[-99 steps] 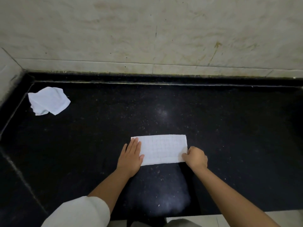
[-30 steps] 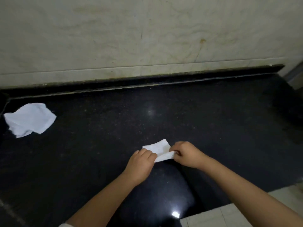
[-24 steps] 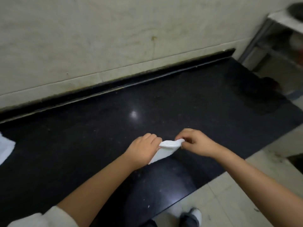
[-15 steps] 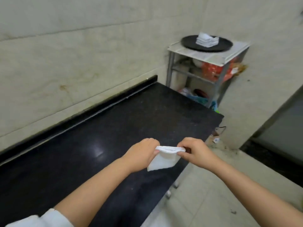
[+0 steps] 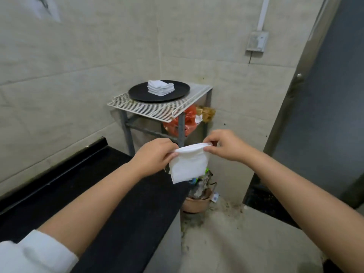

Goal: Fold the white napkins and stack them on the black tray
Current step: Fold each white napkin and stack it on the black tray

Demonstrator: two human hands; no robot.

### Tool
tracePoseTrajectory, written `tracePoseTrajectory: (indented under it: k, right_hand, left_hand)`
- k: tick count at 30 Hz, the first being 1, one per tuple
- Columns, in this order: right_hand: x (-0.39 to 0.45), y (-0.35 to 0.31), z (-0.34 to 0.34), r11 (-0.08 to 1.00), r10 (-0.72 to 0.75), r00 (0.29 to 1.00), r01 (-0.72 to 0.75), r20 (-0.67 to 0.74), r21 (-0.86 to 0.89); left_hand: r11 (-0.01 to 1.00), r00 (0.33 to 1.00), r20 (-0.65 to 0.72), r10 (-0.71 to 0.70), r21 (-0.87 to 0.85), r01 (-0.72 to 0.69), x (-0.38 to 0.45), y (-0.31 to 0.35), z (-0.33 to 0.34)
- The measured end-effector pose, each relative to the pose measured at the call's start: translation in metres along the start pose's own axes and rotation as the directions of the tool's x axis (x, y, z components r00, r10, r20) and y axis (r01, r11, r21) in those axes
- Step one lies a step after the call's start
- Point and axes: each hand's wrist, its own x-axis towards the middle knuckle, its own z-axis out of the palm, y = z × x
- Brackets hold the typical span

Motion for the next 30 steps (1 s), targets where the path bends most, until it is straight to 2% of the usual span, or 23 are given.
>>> tracePoseTrajectory:
  k: [5, 9, 13, 20, 23, 26, 28, 30]
  right_hand:
    - [0.107, 0.064, -0.019, 0.994, -0.108, 0.994, 0.109, -0.033, 0.007]
    - [0.207, 0.097, -0.04, 0.987, -0.156, 0.987, 0.157, -0.031, 0.017]
    - [0.301, 0.121, -0.056, 0.984, -0.169, 0.983, 0.173, -0.077, 0.047]
    - [0.451, 0.166, -0.058, 0.949, -0.227, 0.968, 0.245, -0.112, 0.196]
    - [0.517, 0.183, -0.048, 0.92, -0.286, 0.94, 0.323, -0.184, 0.223]
    - [0.568, 0.194, -0.036, 0.869, -0.346, 0.905, 0.409, -0.248, 0.28]
    - [0.59, 0.209, -0.02, 0.839, -0.384, 0.897, 0.438, -0.219, 0.323]
    - [0.599, 0.23, 0.001, 0.836, -0.444, 0.887, 0.46, -0.122, 0.3]
  left_hand:
    - [0.998, 0.995, -0.086, -0.057, -0.004, 0.057, 0.102, -0.054, 0.002]
    - [0.982, 0.965, -0.183, -0.188, -0.06, 0.18, 0.181, -0.105, -0.009]
    - [0.944, 0.904, -0.272, -0.331, -0.081, 0.321, 0.248, -0.146, -0.023]
    - [0.84, 0.784, -0.32, -0.531, -0.079, 0.537, 0.351, -0.216, -0.024]
    - [0.769, 0.687, -0.394, -0.611, -0.087, 0.633, 0.39, -0.245, -0.022]
    - [0.718, 0.591, -0.502, -0.632, -0.09, 0.691, 0.419, -0.269, -0.018]
    - [0.685, 0.572, -0.488, -0.659, -0.078, 0.724, 0.43, -0.279, -0.003]
    - [0.649, 0.598, -0.379, -0.706, -0.006, 0.761, 0.433, -0.282, 0.021]
